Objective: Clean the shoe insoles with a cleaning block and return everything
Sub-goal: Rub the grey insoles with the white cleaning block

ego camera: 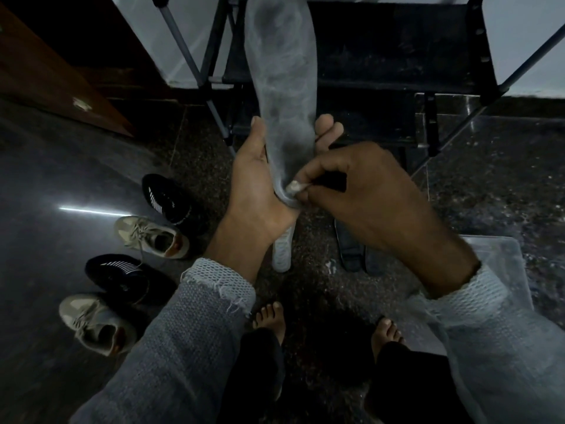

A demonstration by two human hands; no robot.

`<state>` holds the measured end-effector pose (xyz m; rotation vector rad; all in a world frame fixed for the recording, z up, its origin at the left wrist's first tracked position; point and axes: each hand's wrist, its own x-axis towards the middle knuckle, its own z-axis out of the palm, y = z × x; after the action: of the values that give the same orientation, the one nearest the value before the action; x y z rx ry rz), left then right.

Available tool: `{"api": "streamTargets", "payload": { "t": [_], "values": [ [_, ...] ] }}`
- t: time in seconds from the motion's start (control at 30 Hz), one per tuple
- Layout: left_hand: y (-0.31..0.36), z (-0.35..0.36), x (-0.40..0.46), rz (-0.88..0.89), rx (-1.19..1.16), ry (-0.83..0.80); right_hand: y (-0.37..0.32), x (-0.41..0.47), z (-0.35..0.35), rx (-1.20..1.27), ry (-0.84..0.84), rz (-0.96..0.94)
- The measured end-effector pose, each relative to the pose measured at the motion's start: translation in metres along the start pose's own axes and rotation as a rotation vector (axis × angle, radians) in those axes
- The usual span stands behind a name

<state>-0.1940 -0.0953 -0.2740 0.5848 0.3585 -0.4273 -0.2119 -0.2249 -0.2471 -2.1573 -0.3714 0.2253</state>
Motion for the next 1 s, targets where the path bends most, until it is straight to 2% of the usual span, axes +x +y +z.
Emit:
{"api": "streamTargets", "payload": {
  "t": [0.07,0.23,0.3,0.4,0.43,0.63,0.7,0.8,0.83,0.9,1.0],
  "values": [
    [0.001,0.001,0.001,0.03,-0.01,0.015,-0.001,-0.001,0.0,0.013,-0.029,-0.023],
    [-0.002,0.004,-0.001,-0.02,-0.014,-0.032,0.005,0.0,0.012,0.029,0.22,-0.016],
    [-0.002,0.004,-0.001,-0.026,-0.008,-0.02,0.004,0.0,0.009,0.012,0.172,-0.019],
    [-0.001,0.002,-0.001,0.007,-0.008,-0.006,-0.002,-0.002,0.0,0.024,-0.043,-0.039],
    [0.0,0.002,-0.001,0.018,-0.011,-0.002,-0.002,-0.002,-0.001,0.027,-0.061,-0.048],
    [-0.004,0.007,-0.003,-0.023,-0.027,-0.007,0.001,-0.001,0.015,0.075,0.199,-0.037],
    [-0.003,0.007,-0.003,-0.024,-0.026,-0.005,0.001,0.0,0.012,0.072,0.154,-0.039],
    [-0.001,0.005,-0.003,0.016,-0.032,0.004,-0.003,-0.002,0.002,0.066,-0.078,-0.079],
    [0.0,0.005,-0.003,0.026,-0.045,0.006,-0.004,-0.002,0.001,0.06,-0.106,-0.096],
    [-0.001,0.005,-0.003,0.039,-0.055,0.012,-0.004,-0.003,0.003,0.077,-0.066,-0.108],
    [-0.003,0.006,-0.004,0.03,-0.02,0.029,-0.004,-0.003,0.014,0.127,0.081,-0.076]
  ]
}}
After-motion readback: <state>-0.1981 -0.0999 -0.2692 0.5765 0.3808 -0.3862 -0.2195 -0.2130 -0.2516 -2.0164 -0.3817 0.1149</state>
